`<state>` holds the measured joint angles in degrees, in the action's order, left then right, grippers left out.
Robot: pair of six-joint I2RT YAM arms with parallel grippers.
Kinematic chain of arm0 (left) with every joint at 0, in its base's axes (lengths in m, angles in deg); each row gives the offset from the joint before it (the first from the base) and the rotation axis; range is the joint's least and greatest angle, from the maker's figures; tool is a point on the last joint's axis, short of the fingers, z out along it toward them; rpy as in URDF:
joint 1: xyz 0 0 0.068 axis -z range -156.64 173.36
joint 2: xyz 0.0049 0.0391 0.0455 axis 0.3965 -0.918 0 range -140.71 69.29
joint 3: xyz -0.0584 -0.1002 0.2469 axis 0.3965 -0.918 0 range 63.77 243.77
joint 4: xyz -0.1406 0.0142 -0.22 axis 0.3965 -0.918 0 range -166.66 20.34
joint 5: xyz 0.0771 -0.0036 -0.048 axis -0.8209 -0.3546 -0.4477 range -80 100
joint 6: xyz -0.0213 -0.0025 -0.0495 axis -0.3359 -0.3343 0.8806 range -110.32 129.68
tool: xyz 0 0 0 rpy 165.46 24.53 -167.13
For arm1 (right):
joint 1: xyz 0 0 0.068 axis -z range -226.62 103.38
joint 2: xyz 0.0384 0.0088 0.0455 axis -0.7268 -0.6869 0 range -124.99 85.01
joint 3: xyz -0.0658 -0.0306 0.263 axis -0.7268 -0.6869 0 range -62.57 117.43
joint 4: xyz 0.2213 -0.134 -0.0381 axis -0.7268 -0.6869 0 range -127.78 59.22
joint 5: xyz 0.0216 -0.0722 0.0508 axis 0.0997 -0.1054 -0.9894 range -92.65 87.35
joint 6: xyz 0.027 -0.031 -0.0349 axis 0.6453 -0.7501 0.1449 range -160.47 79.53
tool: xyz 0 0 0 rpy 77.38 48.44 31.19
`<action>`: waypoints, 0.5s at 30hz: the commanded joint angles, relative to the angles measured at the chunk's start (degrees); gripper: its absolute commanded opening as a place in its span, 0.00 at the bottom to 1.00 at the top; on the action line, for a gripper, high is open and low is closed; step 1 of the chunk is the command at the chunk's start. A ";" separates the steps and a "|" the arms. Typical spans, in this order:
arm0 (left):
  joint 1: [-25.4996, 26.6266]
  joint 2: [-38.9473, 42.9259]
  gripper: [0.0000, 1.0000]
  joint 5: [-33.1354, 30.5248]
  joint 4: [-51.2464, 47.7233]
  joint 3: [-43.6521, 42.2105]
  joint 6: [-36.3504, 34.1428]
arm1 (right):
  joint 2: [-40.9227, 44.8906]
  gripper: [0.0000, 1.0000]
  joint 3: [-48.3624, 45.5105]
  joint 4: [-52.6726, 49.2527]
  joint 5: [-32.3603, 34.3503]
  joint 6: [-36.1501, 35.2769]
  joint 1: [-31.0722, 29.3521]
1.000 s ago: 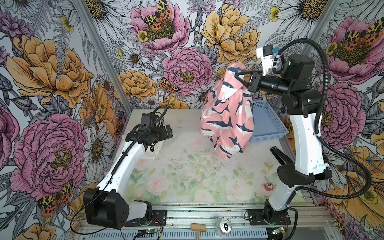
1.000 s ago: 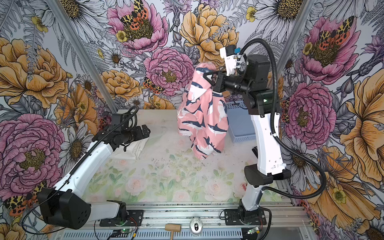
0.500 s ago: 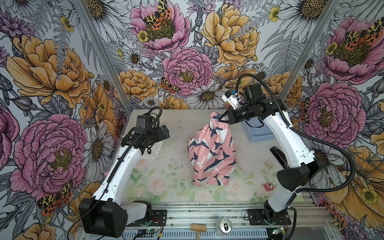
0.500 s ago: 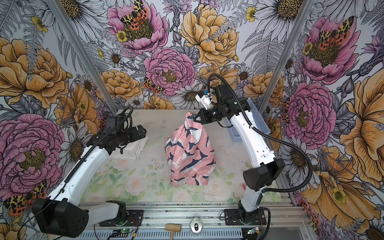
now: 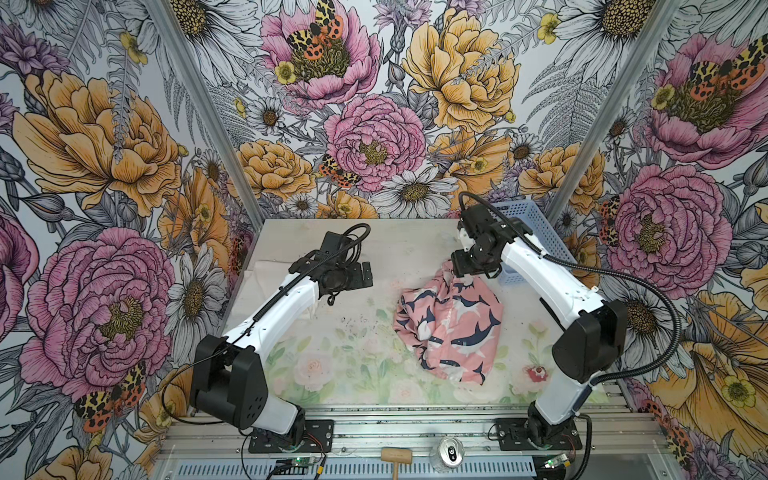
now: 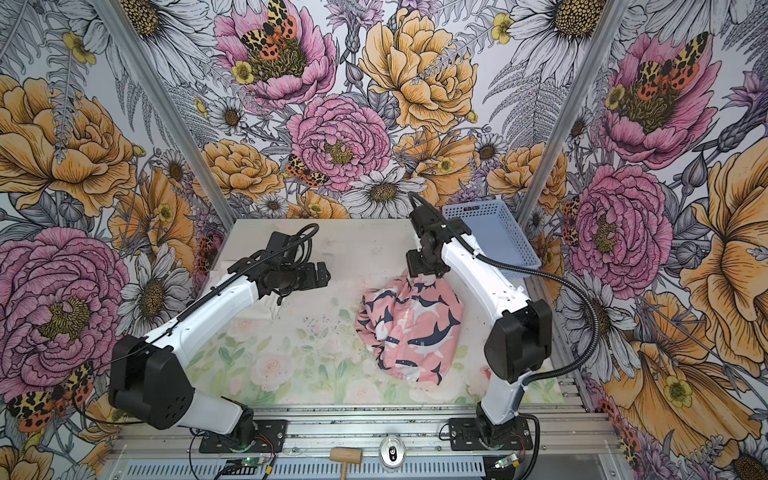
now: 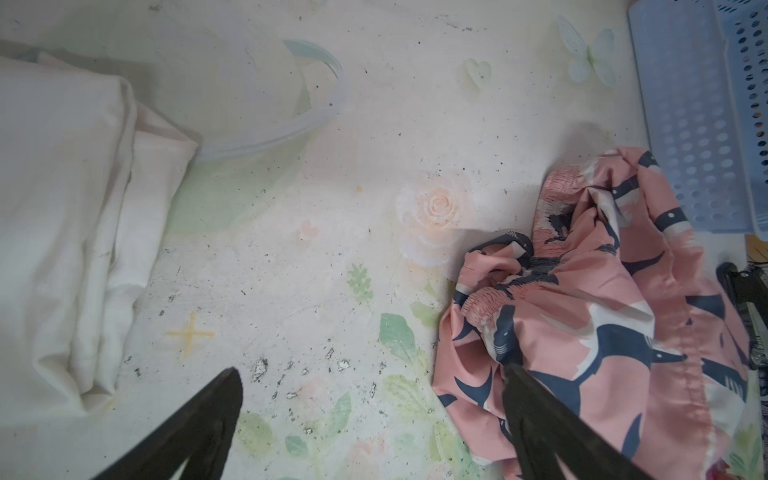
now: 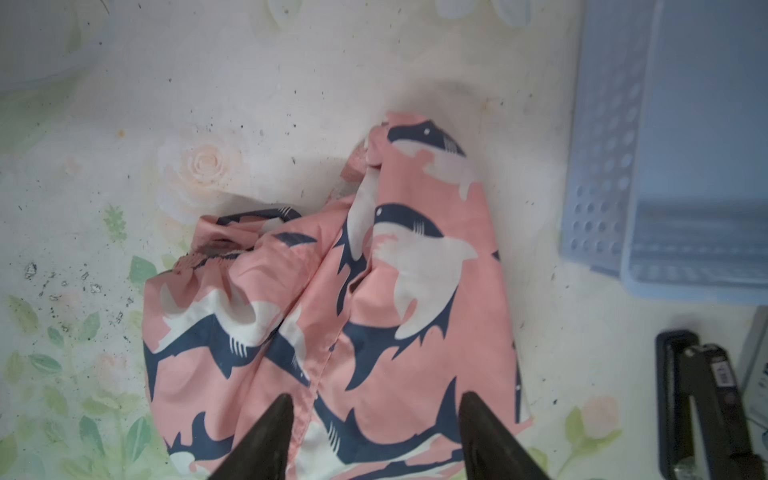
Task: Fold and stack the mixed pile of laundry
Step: 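Lower the pink garment onto the table center with the right gripper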
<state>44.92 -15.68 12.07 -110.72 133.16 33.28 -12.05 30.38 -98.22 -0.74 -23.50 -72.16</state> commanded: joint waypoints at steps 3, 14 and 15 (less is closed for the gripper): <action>2.10 -4.47 0.99 1.73 2.83 3.32 0.15 | 10.59 0.81 -17.46 7.17 -0.89 12.19 -7.61; 6.26 -14.73 0.99 2.85 2.83 11.90 -0.79 | 9.64 0.32 -26.89 20.59 0.17 12.92 -7.02; 6.61 -15.42 0.99 2.94 2.83 12.52 -0.82 | 10.25 0.18 -27.49 20.51 -0.25 12.75 -6.39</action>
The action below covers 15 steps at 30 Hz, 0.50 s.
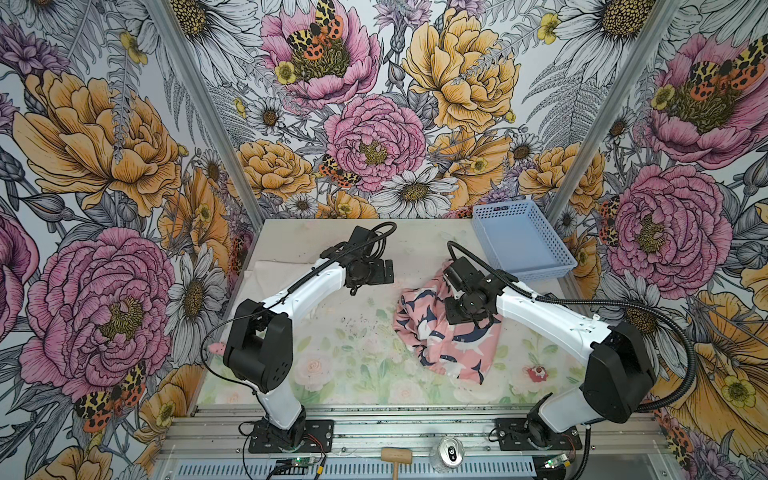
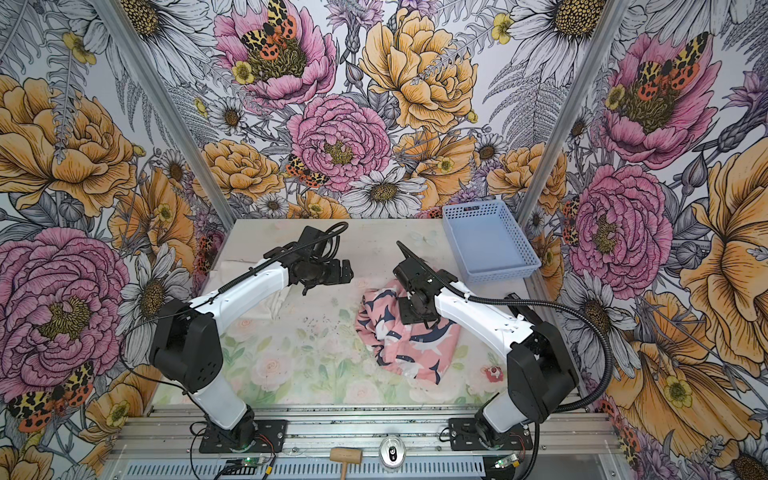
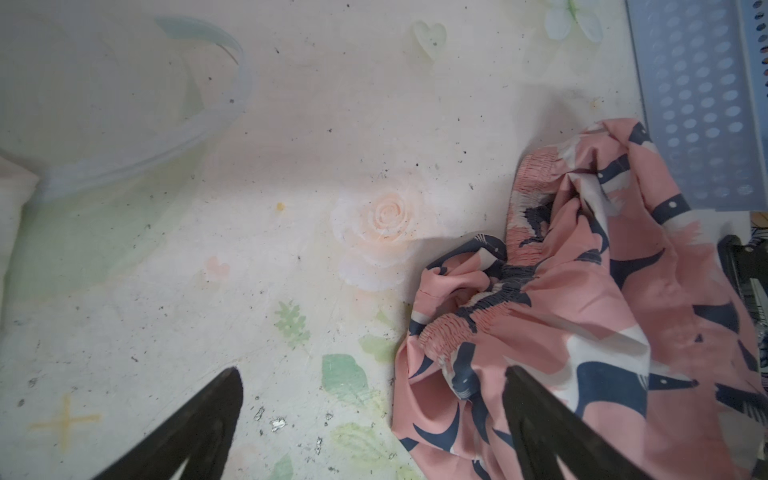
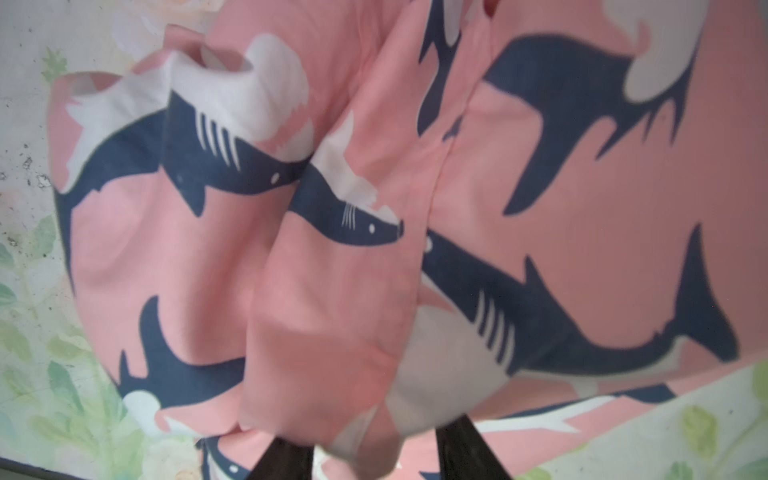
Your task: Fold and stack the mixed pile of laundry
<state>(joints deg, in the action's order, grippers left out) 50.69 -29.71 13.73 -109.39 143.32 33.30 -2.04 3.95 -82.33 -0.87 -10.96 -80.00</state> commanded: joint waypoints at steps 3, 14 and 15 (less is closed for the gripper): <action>2.15 -3.38 0.99 2.19 1.47 4.27 -1.20 | 6.03 0.00 -3.65 2.62 -1.51 0.01 5.07; 9.45 -15.12 0.99 14.13 0.20 17.47 -7.04 | 21.44 0.00 -1.75 -14.79 4.42 -6.56 20.90; 10.00 -16.52 0.99 15.18 0.18 18.98 -7.35 | 21.11 0.00 -1.75 -14.67 4.01 -6.92 21.30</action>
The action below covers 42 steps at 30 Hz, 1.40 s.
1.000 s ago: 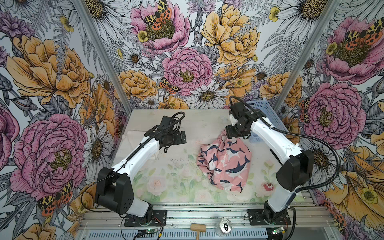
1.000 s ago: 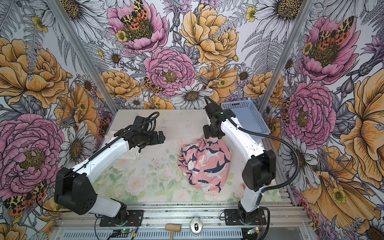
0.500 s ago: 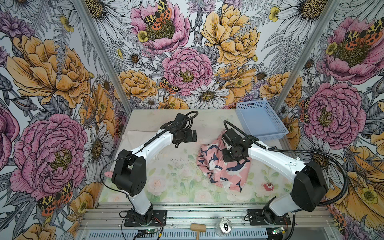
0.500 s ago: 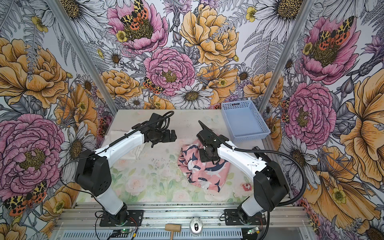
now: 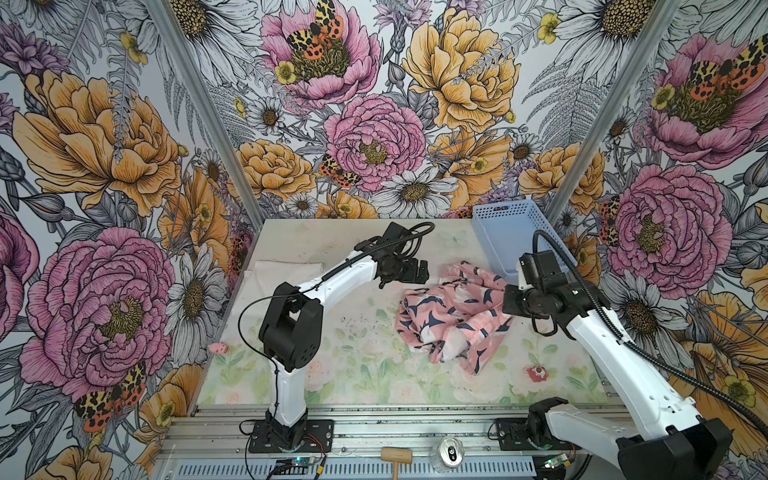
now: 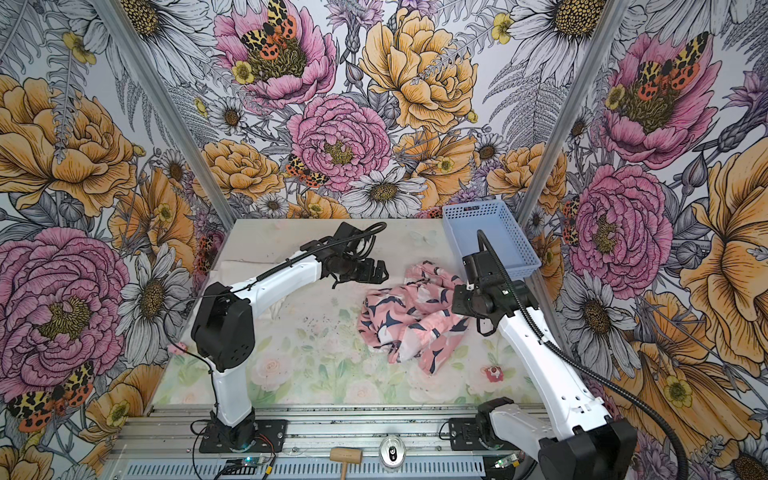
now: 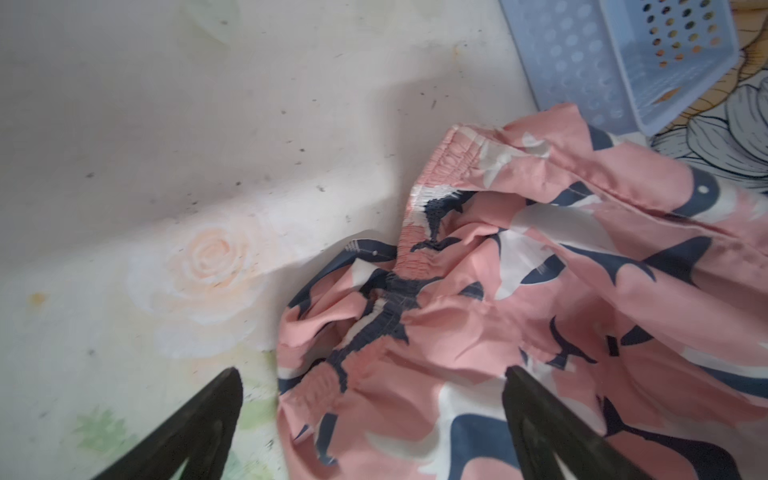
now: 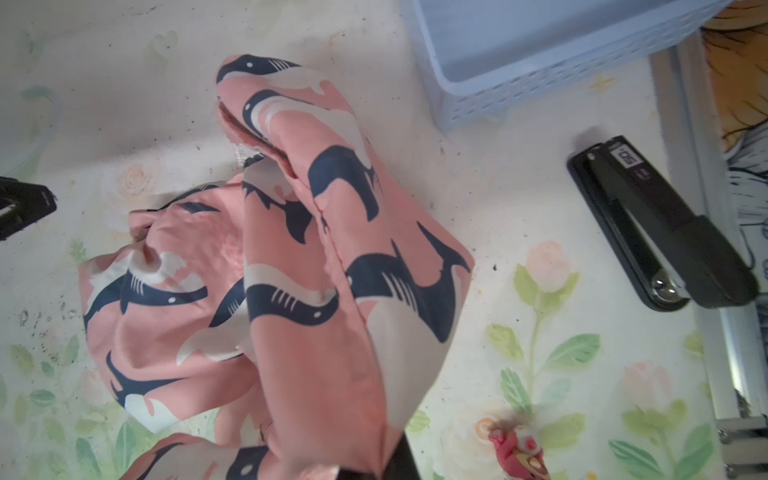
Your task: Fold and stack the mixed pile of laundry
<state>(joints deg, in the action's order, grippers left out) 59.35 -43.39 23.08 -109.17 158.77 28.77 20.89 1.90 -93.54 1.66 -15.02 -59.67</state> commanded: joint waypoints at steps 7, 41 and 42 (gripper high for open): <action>3.03 -14.77 0.98 7.25 -0.41 15.59 -6.57 | -2.24 0.00 -0.41 -1.79 0.60 -3.74 1.17; -6.56 3.80 0.00 -9.61 -1.88 -5.53 -3.65 | -11.63 0.00 9.31 11.25 -14.33 -11.84 0.48; -7.69 7.14 0.00 -9.67 -1.93 -8.18 -3.44 | -13.54 0.00 11.39 12.04 -14.34 -12.62 0.41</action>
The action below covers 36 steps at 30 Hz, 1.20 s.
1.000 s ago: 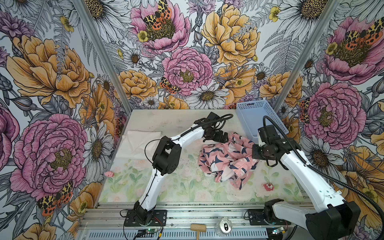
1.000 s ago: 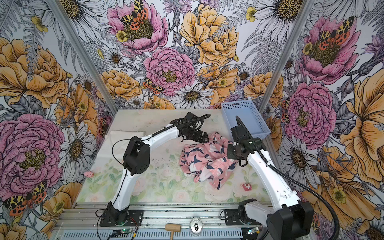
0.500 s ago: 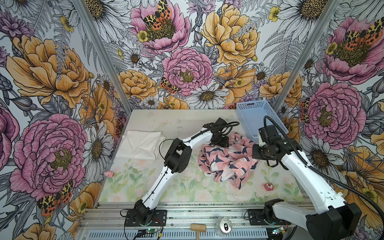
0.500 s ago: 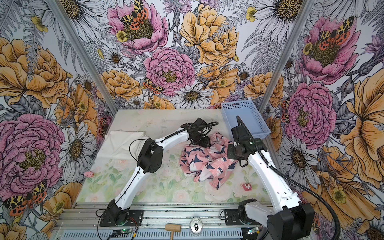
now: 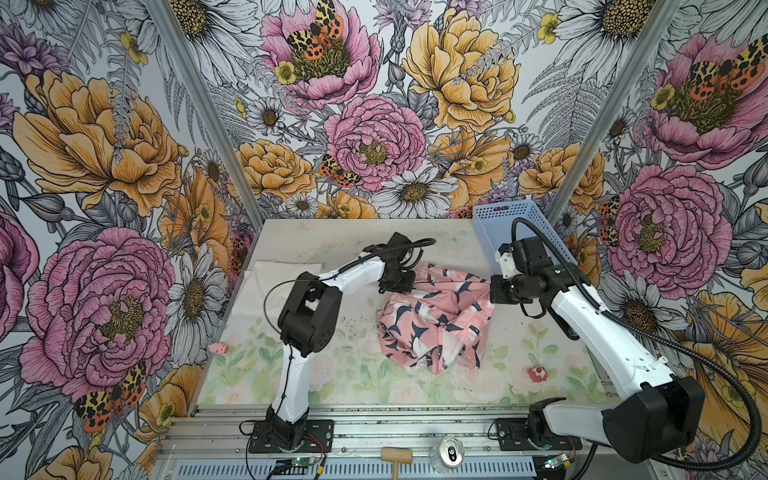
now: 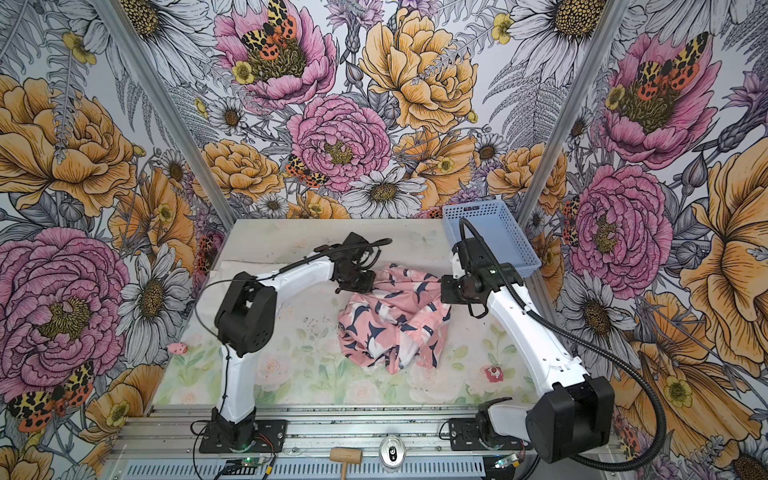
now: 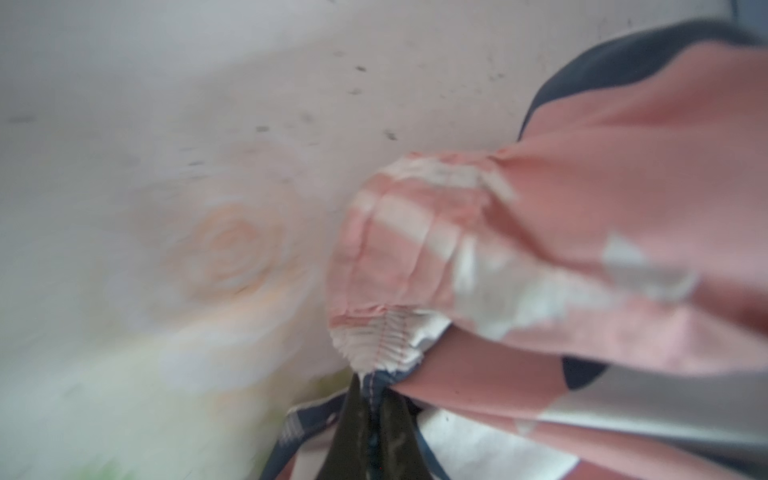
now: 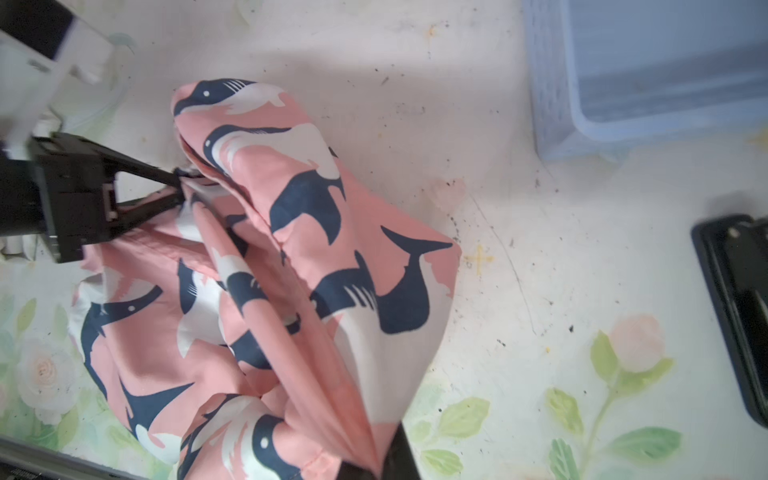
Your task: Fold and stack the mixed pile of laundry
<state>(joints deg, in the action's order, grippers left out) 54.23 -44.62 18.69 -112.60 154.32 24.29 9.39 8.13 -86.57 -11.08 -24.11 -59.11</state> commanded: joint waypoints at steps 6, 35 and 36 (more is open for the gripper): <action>-7.83 20.29 0.00 -2.77 1.45 -13.73 4.68 | -18.36 0.36 21.41 7.45 4.12 -2.52 -0.16; -12.49 25.02 0.00 0.70 2.33 -17.64 6.21 | -24.75 0.71 1.47 26.70 2.03 8.39 -15.01; -12.55 25.13 0.00 0.54 2.33 -17.67 6.23 | -25.54 0.64 1.20 26.17 1.84 9.40 -14.99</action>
<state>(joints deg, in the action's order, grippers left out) 41.49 -21.62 18.41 -111.35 136.04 29.95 -14.58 7.82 -62.53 -7.41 -16.57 -73.38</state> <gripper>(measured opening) 0.058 0.673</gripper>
